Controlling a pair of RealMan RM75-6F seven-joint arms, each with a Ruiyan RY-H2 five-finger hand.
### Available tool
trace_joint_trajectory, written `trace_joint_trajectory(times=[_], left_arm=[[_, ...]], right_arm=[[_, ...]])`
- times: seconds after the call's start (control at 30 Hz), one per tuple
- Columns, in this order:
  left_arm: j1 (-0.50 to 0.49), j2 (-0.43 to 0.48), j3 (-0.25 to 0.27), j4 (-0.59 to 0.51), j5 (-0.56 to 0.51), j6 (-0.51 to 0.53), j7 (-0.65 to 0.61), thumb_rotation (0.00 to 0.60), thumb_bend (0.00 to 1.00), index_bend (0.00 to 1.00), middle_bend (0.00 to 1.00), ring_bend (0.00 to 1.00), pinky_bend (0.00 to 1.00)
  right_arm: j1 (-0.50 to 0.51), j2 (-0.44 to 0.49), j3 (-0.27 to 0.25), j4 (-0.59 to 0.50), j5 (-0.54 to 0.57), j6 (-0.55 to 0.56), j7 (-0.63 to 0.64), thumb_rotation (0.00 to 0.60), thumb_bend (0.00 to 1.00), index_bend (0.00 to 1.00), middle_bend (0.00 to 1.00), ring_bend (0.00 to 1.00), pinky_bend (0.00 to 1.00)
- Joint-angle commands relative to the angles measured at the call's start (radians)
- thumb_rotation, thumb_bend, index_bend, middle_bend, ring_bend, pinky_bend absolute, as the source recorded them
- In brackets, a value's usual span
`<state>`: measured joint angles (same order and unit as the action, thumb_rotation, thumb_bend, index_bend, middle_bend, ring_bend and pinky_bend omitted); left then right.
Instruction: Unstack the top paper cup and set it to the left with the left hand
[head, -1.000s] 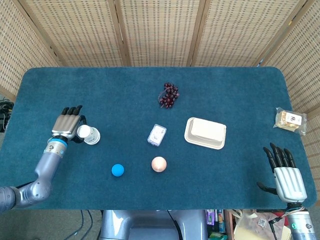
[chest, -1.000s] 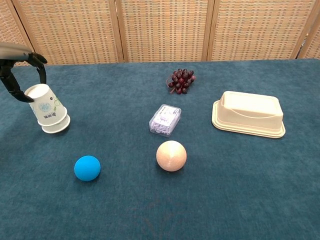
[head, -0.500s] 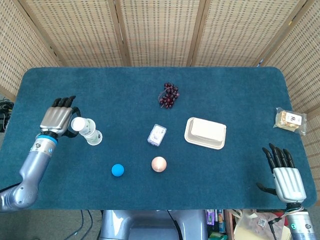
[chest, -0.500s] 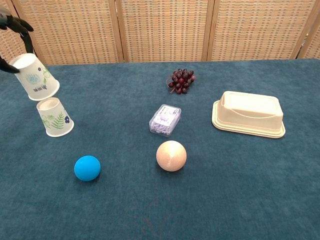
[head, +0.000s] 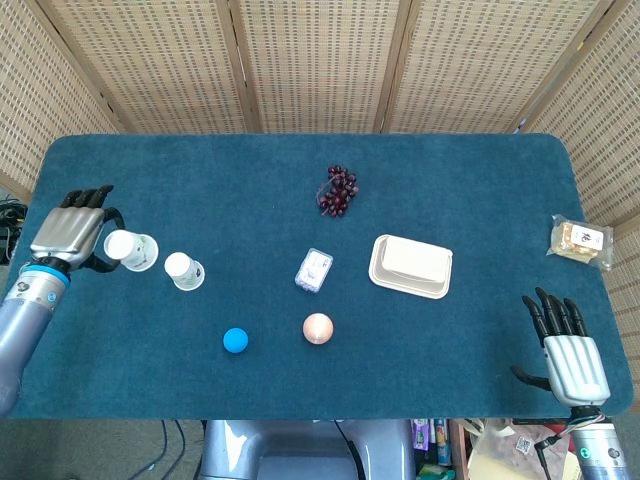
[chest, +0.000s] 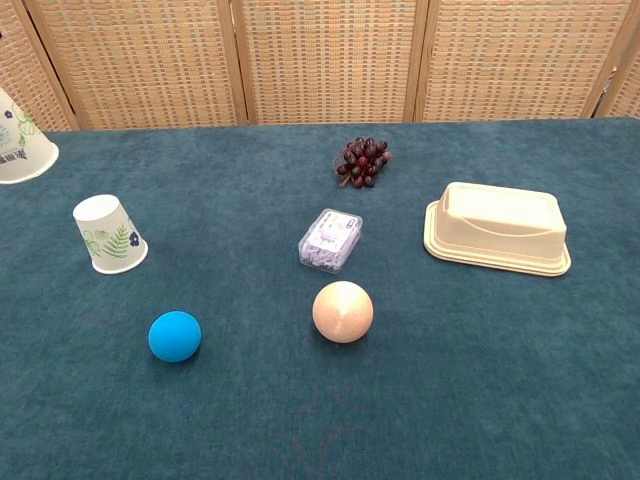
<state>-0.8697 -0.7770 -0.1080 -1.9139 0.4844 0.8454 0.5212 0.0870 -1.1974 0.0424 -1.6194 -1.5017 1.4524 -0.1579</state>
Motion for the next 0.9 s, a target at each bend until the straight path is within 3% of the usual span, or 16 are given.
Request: trace_joint_trajectory(times=[0.03, 0.33, 0.9], left_arm=[[0.020, -0.046, 0.028, 0.070, 0.011, -0.041, -0.033, 0.600, 0.26, 0.41, 0.00, 0.00, 0.00], [0.032, -0.177, 0.074, 0.230, 0.038, -0.080, -0.060, 0.600, 0.26, 0.41, 0.00, 0.00, 0.00], [0.044, -0.390, 0.107, 0.442, 0.036, -0.085, -0.082, 0.600, 0.26, 0.38, 0.00, 0.00, 0.00]], right_arm=[[-0.001, 0.000, 0.000, 0.001, 0.000, 0.002, -0.001, 0.600, 0.09, 0.00, 0.00, 0.00, 0.00], [0.000, -0.003, 0.004, 0.005, 0.008, -0.001, 0.001, 0.600, 0.09, 0.00, 0.00, 0.00, 0.00], [-0.003, -0.007, 0.009, 0.011, 0.009, 0.011, 0.007, 0.600, 0.09, 0.00, 0.00, 0.00, 0.00]])
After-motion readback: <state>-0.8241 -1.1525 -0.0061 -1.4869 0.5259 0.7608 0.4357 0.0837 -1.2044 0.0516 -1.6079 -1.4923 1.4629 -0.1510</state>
